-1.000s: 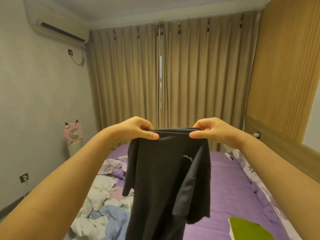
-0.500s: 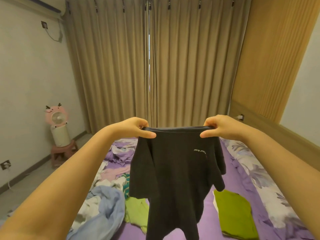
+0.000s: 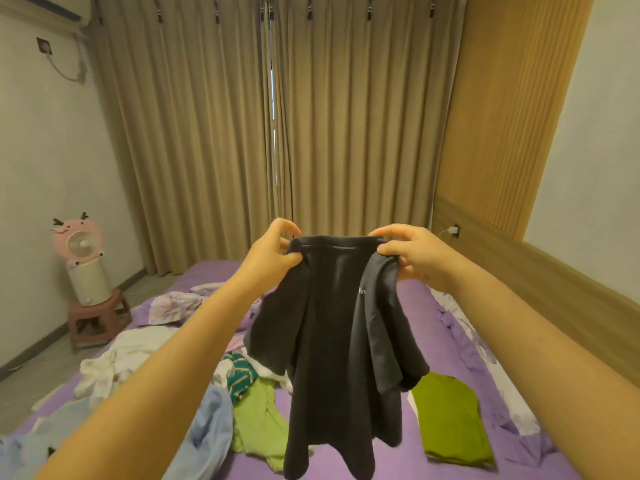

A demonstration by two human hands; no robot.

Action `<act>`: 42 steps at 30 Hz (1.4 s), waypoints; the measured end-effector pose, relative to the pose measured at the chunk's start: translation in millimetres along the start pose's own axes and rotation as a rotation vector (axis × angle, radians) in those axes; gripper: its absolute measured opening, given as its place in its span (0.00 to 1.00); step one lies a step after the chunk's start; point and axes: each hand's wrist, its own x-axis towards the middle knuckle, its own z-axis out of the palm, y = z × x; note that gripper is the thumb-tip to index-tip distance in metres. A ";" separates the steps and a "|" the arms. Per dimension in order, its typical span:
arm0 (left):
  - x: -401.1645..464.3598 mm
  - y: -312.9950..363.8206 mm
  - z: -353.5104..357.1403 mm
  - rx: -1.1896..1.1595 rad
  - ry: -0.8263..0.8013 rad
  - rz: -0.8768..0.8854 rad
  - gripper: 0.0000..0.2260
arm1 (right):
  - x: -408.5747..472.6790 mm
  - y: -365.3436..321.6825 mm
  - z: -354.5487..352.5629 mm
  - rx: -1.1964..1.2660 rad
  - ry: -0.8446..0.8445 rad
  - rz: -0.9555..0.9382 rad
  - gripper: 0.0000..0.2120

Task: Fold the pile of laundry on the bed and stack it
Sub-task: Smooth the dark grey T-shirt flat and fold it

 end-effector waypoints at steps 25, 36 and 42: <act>0.7 17.2 39.1 -0.503 -0.036 -0.090 0.05 | 8.0 50.2 -7.1 0.315 -0.233 -0.058 0.18; 5.2 -9.8 11.2 -0.120 0.253 -0.089 0.03 | 14.1 71.9 -62.4 -0.669 -0.282 -0.058 0.05; 1.8 -20.8 26.6 -0.048 0.371 -0.120 0.06 | 17.8 96.6 -65.9 -0.606 -0.076 -0.057 0.09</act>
